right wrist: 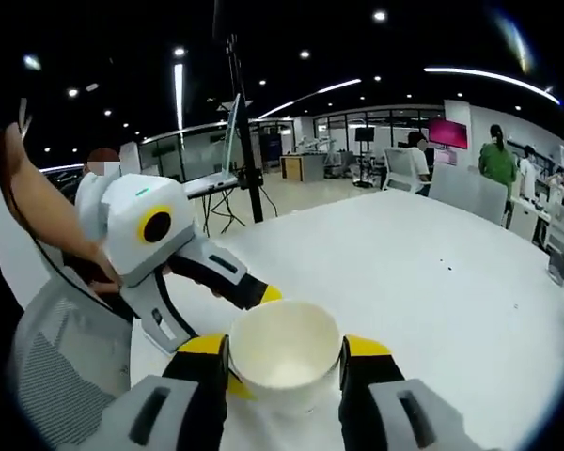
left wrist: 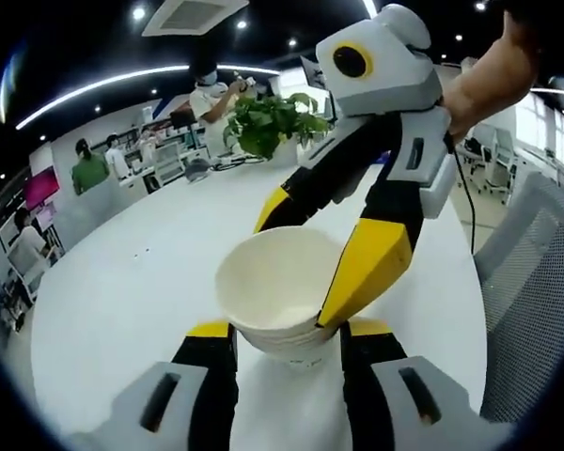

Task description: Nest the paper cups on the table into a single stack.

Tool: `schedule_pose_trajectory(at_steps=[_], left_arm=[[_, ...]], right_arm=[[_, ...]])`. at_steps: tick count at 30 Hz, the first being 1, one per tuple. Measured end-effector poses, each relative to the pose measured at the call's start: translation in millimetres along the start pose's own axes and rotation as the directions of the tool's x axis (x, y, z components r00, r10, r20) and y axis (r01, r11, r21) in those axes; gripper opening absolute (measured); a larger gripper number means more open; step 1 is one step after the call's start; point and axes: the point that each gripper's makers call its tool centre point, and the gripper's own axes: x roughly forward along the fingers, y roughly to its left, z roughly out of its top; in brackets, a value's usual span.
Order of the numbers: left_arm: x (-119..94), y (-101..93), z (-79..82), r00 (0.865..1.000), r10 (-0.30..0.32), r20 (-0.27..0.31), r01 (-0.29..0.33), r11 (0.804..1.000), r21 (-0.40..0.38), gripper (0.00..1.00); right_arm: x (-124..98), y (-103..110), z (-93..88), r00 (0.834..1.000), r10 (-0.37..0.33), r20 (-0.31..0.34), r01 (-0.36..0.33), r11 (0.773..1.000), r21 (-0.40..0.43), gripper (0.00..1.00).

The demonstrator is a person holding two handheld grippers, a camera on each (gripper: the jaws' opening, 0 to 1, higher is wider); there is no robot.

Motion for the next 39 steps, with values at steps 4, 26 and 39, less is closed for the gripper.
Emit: schedule_pose_trajectory(at_steps=[4, 26, 39], left_arm=[[2, 9.1, -1.9, 1.0, 0.009, -0.003, -0.01, 1.0, -0.02, 0.42], [-17, 16.2, -1.3, 0.998, 0.042, 0.036, -0.037, 0.991, -0.131, 0.59], [-80, -6.8, 12.5, 0.988, 0.068, 0.136, -0.039, 0.978, -0.203, 0.69]], right_arm=[[7, -6, 2.4, 1.0, 0.01, -0.01, -0.01, 1.0, -0.001, 0.46], [-6, -9, 7.4, 1.0, -0.001, -0.011, 0.001, 1.0, 0.009, 0.51], [-69, 5, -1.8, 0.994, -0.103, 0.026, 0.104, 0.994, -0.032, 0.63]])
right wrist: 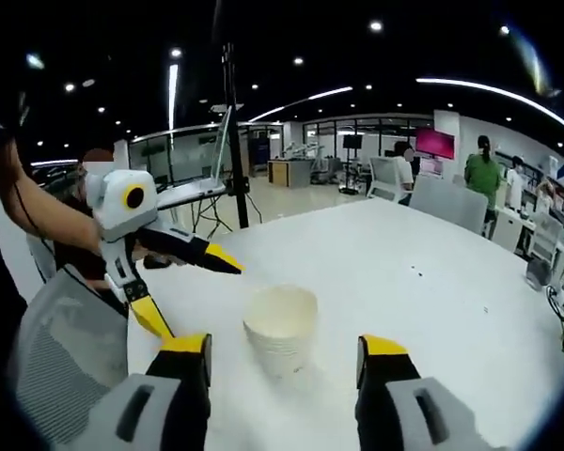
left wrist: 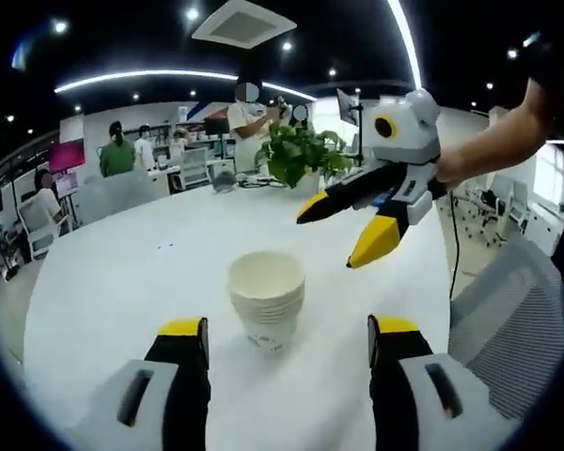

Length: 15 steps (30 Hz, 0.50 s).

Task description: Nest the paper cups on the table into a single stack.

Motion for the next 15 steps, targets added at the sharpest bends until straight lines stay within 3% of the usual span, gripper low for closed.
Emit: schedule_pose_trajectory(at_steps=[8, 15], left_arm=[[-38, -14.2, -0.9, 0.999, 0.033, 0.017, -0.033, 0.999, 0.006, 0.74], [-58, -18.4, 5.7, 0.997, 0.069, 0.043, -0.069, 0.997, 0.019, 0.78]], right_arm=[[-31, 6, -11.8, 0.999, -0.041, 0.007, 0.041, 0.999, -0.021, 0.7], [-56, 20, -28.1, 0.997, -0.077, 0.007, 0.078, 0.996, -0.034, 0.76]])
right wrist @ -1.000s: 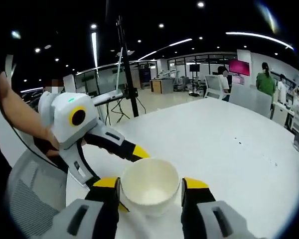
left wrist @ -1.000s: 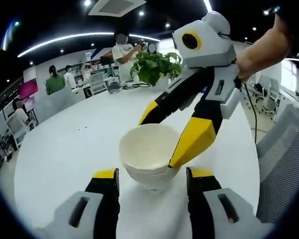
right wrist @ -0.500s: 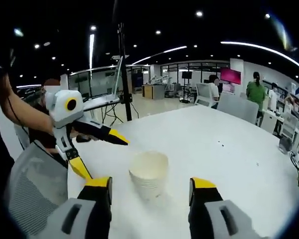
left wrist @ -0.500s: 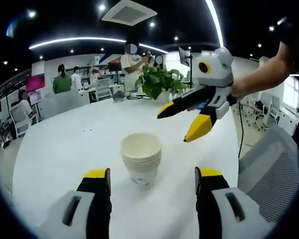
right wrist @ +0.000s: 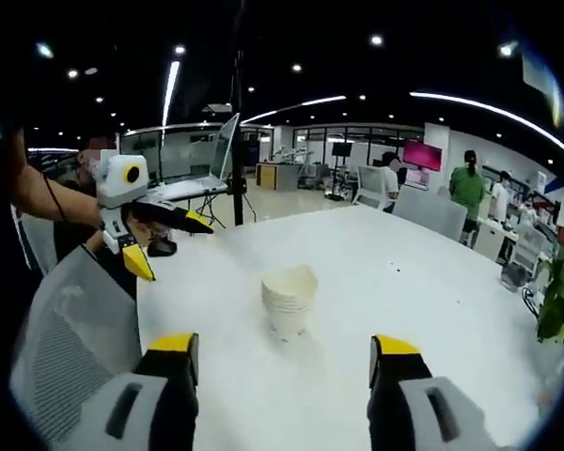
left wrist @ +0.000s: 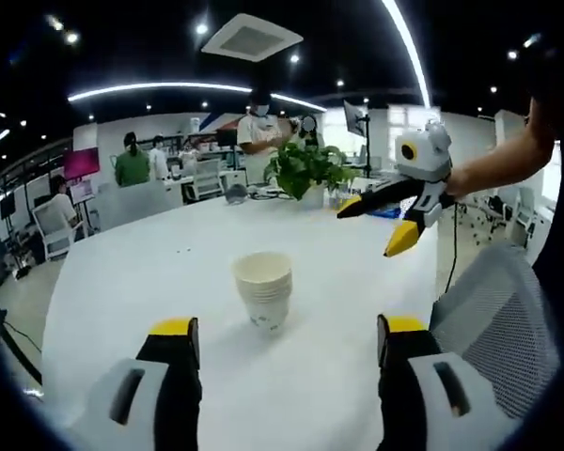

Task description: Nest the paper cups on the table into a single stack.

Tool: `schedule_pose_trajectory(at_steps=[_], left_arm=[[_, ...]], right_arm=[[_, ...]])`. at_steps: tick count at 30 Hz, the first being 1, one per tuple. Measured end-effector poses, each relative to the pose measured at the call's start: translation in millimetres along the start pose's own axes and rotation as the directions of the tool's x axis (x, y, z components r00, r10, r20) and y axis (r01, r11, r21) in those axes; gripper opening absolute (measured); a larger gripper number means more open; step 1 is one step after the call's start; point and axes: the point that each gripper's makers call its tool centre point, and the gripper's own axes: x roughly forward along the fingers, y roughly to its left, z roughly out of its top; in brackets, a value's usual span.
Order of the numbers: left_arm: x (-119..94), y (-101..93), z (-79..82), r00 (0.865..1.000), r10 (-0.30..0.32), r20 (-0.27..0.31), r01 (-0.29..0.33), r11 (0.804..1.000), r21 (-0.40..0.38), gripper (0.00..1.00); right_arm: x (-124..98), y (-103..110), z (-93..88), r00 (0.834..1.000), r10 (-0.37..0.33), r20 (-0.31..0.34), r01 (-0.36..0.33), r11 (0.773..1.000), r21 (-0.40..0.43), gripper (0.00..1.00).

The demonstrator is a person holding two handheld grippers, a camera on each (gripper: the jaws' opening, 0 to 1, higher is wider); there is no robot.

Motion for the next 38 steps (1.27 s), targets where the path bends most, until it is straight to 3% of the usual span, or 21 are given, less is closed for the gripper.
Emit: schedule_pose_trajectory(at_steps=[2, 9, 12, 16, 22, 38], left_arm=[[-4, 0.5, -0.2, 1.0, 0.008, 0.005, -0.008, 1.0, 0.0, 0.8], [-18, -7.9, -2.5, 1.0, 0.018, 0.015, -0.018, 1.0, 0.011, 0.87], [-23, -9.5, -5.4, 1.0, 0.019, 0.016, -0.019, 1.0, 0.008, 0.91], [-30, -13.4, -6.7, 0.999, 0.02, 0.029, -0.02, 1.0, -0.017, 0.96], [-37, -17.3, -11.8, 1.0, 0.024, 0.018, -0.024, 1.0, -0.016, 0.99], [-47, -17.7, -10.0, 0.997, 0.062, 0.034, -0.061, 0.998, -0.024, 0.99]], right_arm=[[-7, 4, -5.3, 1.0, -0.015, 0.002, 0.015, 0.999, 0.037, 0.78], [-25, 9, -24.5, 0.997, -0.081, -0.012, 0.081, 0.996, 0.034, 0.85], [-32, 9, -29.5, 0.992, -0.122, 0.024, 0.119, 0.986, 0.118, 0.88], [-39, 15, -41.2, 0.99, -0.14, 0.004, 0.138, 0.984, 0.116, 0.91], [-43, 25, -48.7, 0.992, -0.126, 0.002, 0.125, 0.987, 0.098, 1.0], [-48, 34, -47.8, 0.995, -0.102, 0.008, 0.1, 0.991, 0.089, 1.0]])
